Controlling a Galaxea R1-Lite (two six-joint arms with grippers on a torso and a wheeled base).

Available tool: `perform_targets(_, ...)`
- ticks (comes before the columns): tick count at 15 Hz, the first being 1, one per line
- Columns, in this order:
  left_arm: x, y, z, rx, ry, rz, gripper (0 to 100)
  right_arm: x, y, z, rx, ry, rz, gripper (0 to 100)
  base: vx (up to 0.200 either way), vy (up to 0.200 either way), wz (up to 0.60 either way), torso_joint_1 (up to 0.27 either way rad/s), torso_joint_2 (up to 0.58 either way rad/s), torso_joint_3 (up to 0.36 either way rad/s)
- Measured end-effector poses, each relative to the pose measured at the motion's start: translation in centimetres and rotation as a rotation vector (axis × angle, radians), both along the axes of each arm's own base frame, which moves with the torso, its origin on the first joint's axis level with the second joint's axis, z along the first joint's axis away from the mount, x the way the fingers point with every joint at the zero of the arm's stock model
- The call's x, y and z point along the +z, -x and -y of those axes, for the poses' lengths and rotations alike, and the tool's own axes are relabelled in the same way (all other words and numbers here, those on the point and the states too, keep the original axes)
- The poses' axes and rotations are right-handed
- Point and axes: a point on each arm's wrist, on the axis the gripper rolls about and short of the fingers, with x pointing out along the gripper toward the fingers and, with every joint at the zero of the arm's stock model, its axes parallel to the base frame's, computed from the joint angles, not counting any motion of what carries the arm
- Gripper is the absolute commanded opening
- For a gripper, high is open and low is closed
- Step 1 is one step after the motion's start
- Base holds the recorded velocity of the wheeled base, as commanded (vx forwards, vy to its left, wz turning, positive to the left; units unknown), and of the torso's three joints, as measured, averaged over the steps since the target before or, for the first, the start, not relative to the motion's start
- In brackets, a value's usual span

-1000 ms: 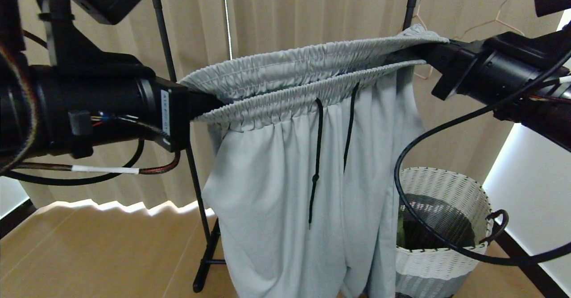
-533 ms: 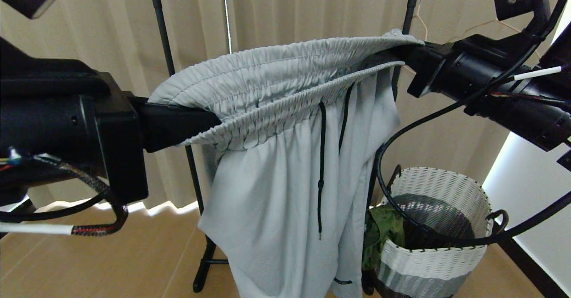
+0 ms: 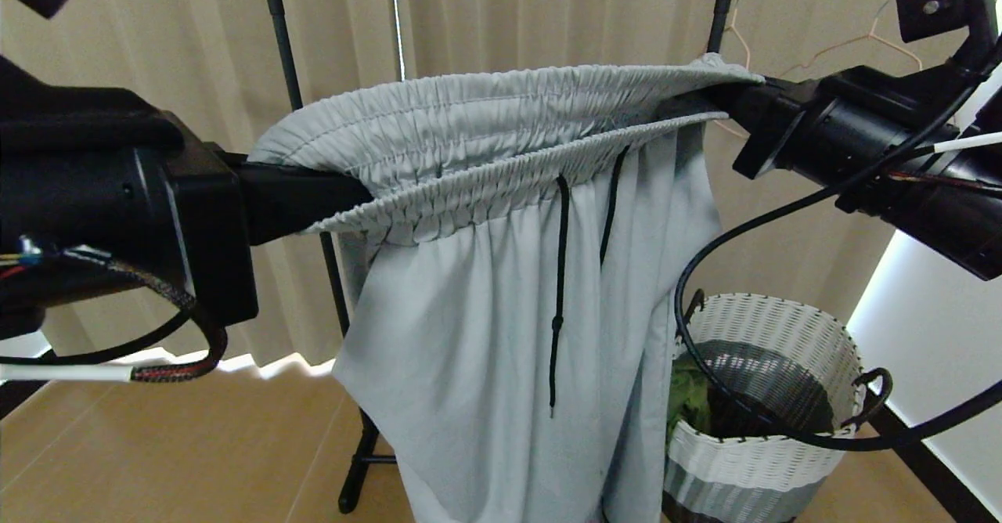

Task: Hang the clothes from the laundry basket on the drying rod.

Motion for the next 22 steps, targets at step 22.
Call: perform_targets(22, -0.6, -6.3, 1.4, 0.169, -0.028, 0.05, 0, -0.4, 6.6, 3.2, 0.007, 0.065, -0.137, 0, 0.0, 0.0, 0.0, 0.0, 0.0, 0.0)
